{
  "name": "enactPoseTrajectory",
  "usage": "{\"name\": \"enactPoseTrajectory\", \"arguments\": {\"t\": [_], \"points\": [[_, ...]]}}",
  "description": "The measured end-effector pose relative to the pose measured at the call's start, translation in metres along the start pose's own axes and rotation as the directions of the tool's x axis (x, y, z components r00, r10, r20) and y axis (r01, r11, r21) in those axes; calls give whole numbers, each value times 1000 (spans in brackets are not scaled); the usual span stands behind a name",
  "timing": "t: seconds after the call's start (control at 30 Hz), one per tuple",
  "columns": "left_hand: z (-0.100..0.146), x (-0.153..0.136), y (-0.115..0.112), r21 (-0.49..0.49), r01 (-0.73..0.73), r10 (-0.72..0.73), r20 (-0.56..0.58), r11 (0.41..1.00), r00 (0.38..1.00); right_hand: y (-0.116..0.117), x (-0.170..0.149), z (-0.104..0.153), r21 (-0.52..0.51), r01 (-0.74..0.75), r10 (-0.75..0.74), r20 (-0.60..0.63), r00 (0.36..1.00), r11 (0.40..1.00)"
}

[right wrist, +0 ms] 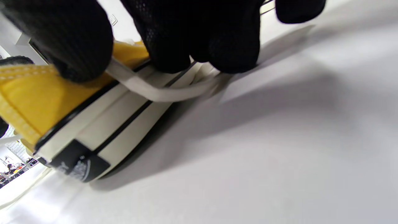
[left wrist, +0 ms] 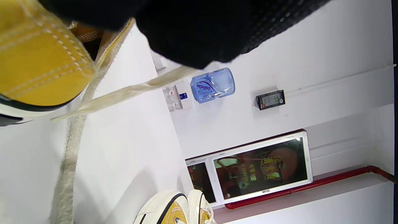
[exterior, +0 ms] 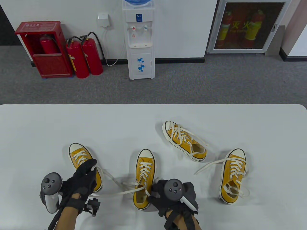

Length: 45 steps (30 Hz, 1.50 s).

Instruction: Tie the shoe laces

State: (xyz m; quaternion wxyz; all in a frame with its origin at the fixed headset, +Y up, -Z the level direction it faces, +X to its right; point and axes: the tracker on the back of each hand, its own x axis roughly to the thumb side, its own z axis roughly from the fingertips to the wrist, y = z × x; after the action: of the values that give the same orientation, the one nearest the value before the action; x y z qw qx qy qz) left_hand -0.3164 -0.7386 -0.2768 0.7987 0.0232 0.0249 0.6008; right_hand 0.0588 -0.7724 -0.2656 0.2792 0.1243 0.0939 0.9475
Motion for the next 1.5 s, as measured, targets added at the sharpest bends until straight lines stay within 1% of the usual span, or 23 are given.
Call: {"name": "enactPoseTrajectory", "arguments": {"t": [0.2,0.3,0.4,0.5,0.73,0.9,1.1,1.17,1.3,1.4,1.5], "points": [[0,-1,-1,-8,2,-2,-3,1000,1000,3,2,-1,-19,-22,22,-2,1000,1000],[0,-1,-1,-4,0,0,-4,1000,1000,6,4,-1,-11,-48,47,-8,999,999],[0,-2,0,-3,-8,8,-9,1000,1000,7,7,-1,-19,-34,34,0,999,999],[0,-2,0,-2,-10,10,-13,1000,1000,8,8,-1,-25,-51,51,3,999,998],[0,-2,0,-8,-25,25,-19,1000,1000,5,7,-2,-12,-4,5,18,1000,1000],[0,-1,1,-4,-34,34,-16,999,999,-8,6,2,-40,97,-95,54,994,994],[0,0,-1,-18,-81,81,3,997,997,-32,6,10,-76,258,-246,136,960,963],[0,1,-2,-23,-100,100,11,995,995,-38,7,12,-86,314,-297,167,940,945],[3,5,-7,-45,-163,164,30,986,986,-47,10,16,-76,395,-370,229,900,915],[6,11,-15,-76,-198,202,50,977,978,-52,14,20,-75,455,-418,286,862,887],[9,15,-27,-120,-188,198,73,975,978,-56,19,24,-73,496,-446,339,828,865]]}}
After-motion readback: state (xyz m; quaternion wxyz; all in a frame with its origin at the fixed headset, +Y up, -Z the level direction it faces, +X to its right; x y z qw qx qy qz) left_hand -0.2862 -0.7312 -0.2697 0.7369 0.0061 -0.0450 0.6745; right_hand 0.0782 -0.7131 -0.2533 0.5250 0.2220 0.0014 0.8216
